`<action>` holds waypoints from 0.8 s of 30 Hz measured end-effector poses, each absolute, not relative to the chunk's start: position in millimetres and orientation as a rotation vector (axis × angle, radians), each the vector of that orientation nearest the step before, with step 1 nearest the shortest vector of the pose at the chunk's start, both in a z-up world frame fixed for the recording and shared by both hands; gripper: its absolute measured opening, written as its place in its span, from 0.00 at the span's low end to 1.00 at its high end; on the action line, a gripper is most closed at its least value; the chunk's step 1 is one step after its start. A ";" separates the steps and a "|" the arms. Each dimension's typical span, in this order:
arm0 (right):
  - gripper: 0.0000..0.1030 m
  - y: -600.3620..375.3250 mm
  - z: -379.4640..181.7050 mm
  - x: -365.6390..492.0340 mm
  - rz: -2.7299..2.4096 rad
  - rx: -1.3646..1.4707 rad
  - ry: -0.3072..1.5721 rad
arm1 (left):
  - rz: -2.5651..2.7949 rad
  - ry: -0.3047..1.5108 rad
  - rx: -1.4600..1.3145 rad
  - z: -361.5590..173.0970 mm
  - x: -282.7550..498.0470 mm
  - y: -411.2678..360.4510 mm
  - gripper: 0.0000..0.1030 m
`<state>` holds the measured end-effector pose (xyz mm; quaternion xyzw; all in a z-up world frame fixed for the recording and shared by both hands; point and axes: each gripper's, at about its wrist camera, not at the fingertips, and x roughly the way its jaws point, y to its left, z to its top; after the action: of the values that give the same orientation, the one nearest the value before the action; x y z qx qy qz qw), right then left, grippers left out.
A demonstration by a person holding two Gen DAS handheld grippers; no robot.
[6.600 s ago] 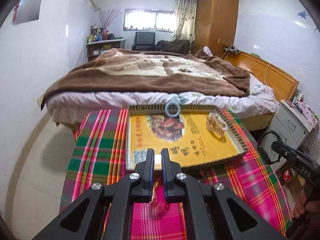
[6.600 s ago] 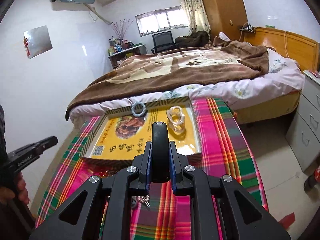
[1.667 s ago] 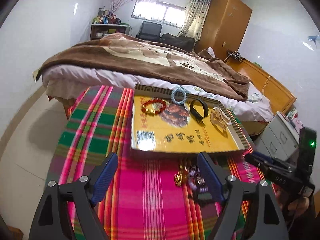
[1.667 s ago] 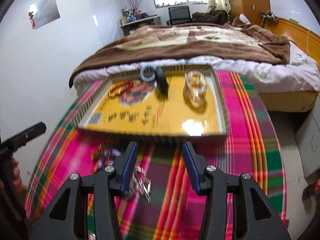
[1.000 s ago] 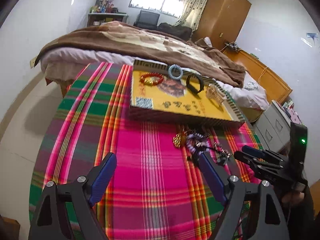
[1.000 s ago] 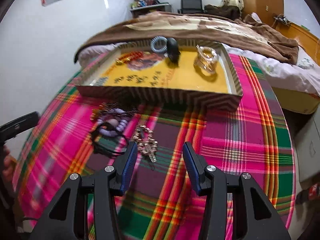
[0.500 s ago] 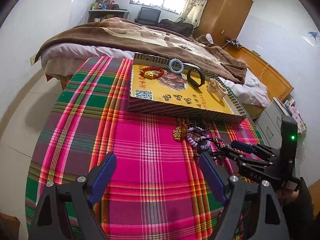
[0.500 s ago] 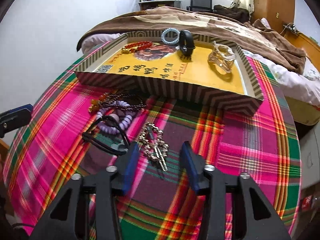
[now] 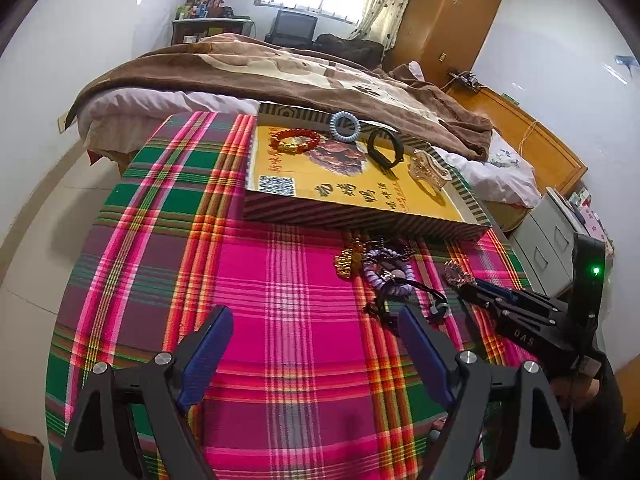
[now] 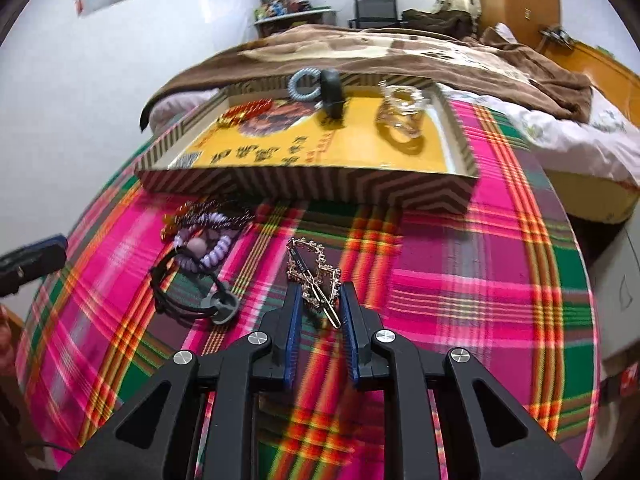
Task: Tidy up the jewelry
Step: 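Move the right tool toward the silver hairpin beside the tray, then grasp the silver hairpin with the right tool while the left tool grasps a black hair tie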
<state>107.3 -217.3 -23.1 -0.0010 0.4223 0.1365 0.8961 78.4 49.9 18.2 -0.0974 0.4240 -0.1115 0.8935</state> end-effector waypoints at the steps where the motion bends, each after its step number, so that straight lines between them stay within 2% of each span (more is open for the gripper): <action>1: 0.19 -223.9 -20.1 104.6 0.279 0.024 0.867 | -0.242 0.880 -0.196 18.6 78.1 47.3 0.82; 11: 0.19 -262.4 11.2 63.7 0.279 0.093 0.785 | -0.501 0.922 -0.105 10.5 58.0 5.5 0.82; 18: 0.19 -269.6 10.4 50.3 0.281 0.116 0.780 | -0.630 0.970 0.090 -6.4 30.7 -38.1 0.82; 24: 0.15 -272.6 10.7 45.0 0.284 0.122 0.776 | -0.610 0.986 0.157 -12.6 22.6 -43.3 0.81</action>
<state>45.0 -272.6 10.7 0.0593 0.3767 0.1380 0.9141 22.6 -43.3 -12.6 0.0743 0.4652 -0.2879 0.8338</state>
